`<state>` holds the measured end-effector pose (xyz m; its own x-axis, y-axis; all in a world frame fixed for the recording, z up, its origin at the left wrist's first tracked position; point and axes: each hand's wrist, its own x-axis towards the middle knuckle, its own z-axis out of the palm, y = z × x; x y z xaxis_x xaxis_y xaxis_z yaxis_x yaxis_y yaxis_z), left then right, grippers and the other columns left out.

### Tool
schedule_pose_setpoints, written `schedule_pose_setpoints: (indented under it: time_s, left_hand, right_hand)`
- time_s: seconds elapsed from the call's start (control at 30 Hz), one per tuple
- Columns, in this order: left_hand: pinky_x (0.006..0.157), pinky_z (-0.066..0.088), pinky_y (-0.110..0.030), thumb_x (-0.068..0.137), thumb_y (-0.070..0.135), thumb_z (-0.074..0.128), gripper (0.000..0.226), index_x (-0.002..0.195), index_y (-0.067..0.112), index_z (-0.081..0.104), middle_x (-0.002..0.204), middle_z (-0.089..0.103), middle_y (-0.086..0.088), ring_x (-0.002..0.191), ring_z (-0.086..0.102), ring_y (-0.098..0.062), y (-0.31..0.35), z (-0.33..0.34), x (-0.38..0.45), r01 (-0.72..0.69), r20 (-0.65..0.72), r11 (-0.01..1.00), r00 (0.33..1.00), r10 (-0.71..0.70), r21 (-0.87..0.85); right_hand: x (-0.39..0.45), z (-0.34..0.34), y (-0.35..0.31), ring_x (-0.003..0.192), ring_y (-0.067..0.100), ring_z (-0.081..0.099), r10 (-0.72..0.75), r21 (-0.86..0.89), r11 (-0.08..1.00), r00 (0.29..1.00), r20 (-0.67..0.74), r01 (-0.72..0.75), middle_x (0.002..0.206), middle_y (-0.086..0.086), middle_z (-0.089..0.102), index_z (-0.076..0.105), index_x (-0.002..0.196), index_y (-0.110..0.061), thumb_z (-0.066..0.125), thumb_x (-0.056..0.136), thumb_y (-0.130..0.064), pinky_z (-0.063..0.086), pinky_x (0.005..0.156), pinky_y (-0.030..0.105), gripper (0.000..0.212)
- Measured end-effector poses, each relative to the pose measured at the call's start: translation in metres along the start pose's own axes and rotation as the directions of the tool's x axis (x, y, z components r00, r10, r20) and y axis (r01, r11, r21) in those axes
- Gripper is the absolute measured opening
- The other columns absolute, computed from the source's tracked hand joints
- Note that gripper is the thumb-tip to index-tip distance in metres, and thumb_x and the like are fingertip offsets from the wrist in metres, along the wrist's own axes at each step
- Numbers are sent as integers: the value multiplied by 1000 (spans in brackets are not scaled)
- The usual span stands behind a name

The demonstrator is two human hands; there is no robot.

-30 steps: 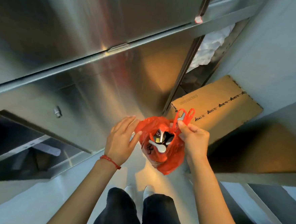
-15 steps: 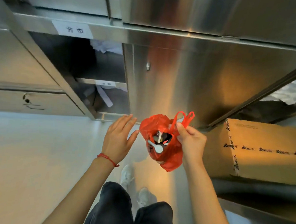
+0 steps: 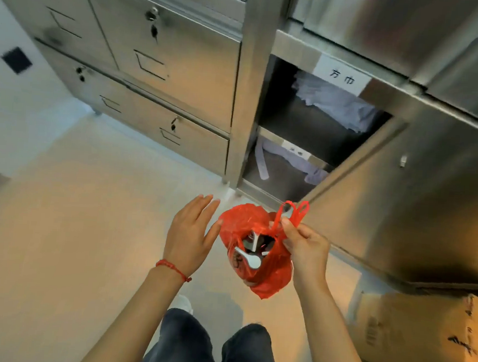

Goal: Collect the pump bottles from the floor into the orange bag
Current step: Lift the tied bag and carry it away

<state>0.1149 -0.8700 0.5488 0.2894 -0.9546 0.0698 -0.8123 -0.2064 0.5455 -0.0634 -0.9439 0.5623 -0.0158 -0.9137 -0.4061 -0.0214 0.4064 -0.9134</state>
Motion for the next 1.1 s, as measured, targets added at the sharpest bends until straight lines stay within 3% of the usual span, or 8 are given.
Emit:
schedule_pose_setpoints:
  time_s: [0.17,0.27,0.47,0.6,0.83,0.9,1.0,1.1]
  left_hand:
    - [95,41,-49,89,36,38,46,118,5,57,121,61,-19,114,55,-37,-88,-53,-1,130,-66,991,990,-128,20]
    - [95,42,-50,89,30,45,41,117,3,57,122,60,-20,116,53,-38,-123,-75,4,196,-126,981,973,-195,-6]
    - [96,42,-49,84,22,52,39,118,4,56,123,59,-20,117,52,-38,-185,-115,29,331,-220,944,920,-324,-9]
    - [99,39,-48,87,31,46,43,121,5,55,126,57,-18,120,49,-37,-224,-132,60,426,-235,905,877,-419,-23]
    - [101,37,-48,87,57,15,71,124,7,52,130,54,-17,123,46,-35,-278,-166,116,576,-276,817,779,-563,-41]
    - [102,35,-47,90,52,21,63,124,8,51,131,53,-16,124,45,-35,-295,-176,133,601,-281,797,755,-593,-67]
    - [105,32,-45,91,33,46,42,127,11,48,134,51,-14,127,42,-33,-329,-188,158,638,-316,764,709,-631,-93]
    - [104,34,-45,89,26,53,40,126,10,49,133,52,-15,126,43,-33,-369,-202,184,630,-322,772,715,-621,-90]
  right_hand:
    - [-4,105,4,71,16,60,28,-116,993,994,101,-17,71,-2,72,74,62,-27,68,80,-21,48,73,31,20]
    - [1,152,-2,79,17,65,19,-125,992,985,174,3,80,4,73,74,74,-20,67,80,-20,51,78,31,9]
    - [24,263,-15,70,4,66,10,-156,986,931,366,51,70,-7,74,74,64,-30,67,80,-21,52,65,17,20]
    - [49,330,-20,77,16,67,57,-173,984,880,472,30,71,-2,74,76,68,-26,69,79,-22,54,78,31,13]
    - [93,434,-38,83,23,69,121,-260,964,785,607,53,75,1,75,75,72,-27,70,78,-25,53,87,43,9]
    - [103,462,-43,85,24,69,138,-284,957,773,619,56,78,3,75,75,72,-28,70,78,-24,52,89,45,9]
    - [118,505,-46,88,26,68,153,-296,954,758,634,55,82,6,75,76,75,-28,69,79,-23,50,91,46,9]
    - [133,551,-46,86,25,69,147,-270,962,745,651,46,79,6,75,76,76,-26,68,79,-19,52,89,43,11]
